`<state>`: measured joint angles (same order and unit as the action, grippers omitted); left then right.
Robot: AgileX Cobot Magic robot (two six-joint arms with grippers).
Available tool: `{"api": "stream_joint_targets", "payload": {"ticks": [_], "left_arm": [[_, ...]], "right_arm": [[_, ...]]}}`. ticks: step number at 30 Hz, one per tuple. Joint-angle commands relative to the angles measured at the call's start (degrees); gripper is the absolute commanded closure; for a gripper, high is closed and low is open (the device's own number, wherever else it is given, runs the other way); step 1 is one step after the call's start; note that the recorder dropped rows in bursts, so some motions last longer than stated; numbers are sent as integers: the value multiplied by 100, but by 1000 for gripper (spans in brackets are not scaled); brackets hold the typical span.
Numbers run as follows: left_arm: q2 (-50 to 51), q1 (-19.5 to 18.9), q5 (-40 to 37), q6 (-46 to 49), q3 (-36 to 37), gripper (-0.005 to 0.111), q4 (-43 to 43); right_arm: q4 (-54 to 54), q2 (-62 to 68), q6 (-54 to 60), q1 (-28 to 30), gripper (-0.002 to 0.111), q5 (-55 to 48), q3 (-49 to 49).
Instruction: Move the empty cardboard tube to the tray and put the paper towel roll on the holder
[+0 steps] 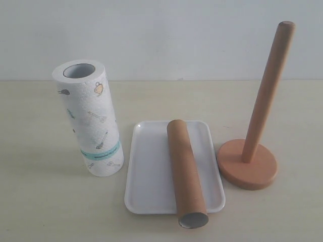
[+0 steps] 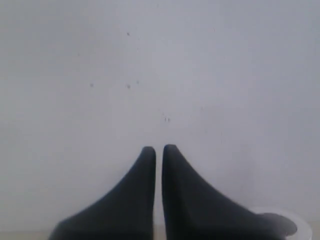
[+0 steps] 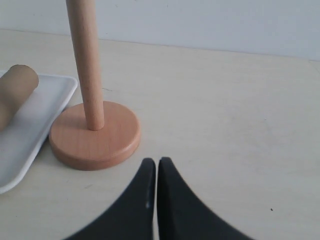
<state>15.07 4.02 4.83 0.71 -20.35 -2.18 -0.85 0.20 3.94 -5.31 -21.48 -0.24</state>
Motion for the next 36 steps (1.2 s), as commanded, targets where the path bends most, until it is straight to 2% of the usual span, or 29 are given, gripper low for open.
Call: {"api": "stream_joint_targets", "payload": {"ticks": [1,5,10,12,17,20,24,29,32,34,36], "left_arm": [[1793,-9,-389,-138,-595,103,-15],[2836,-9,385,-138,-595,103,-15],[3676,-9,70,-114,-559,103,118],[3895,44,261,-114,-423,103,275],[4142,430,1538,-185,152,103,769],[4245,628,2289,-763,591,103,1502],[4518,671,3652,-1166,1219,103,2383],[5082,671,4277,-1096,1319,102,2569],[5541,671,4600,-1196,1319,89,2762],[5813,671,4982,-1537,1319,71,2857],[6075,671,5501,-1862,1319,42,2857]], "right_arm": [[-15,-20,-2,16,107,75,24],[-15,-20,-2,16,107,75,24],[-15,-20,-2,16,107,75,24],[-15,-20,-2,16,107,75,24],[-15,-20,-2,16,107,75,24],[-15,-20,-2,16,107,75,24],[-15,-20,-2,16,107,75,24],[-15,-20,-2,16,107,75,24],[-15,-20,-2,16,107,75,24],[-15,-20,-2,16,107,75,24],[-15,-20,-2,16,107,75,24]]}}
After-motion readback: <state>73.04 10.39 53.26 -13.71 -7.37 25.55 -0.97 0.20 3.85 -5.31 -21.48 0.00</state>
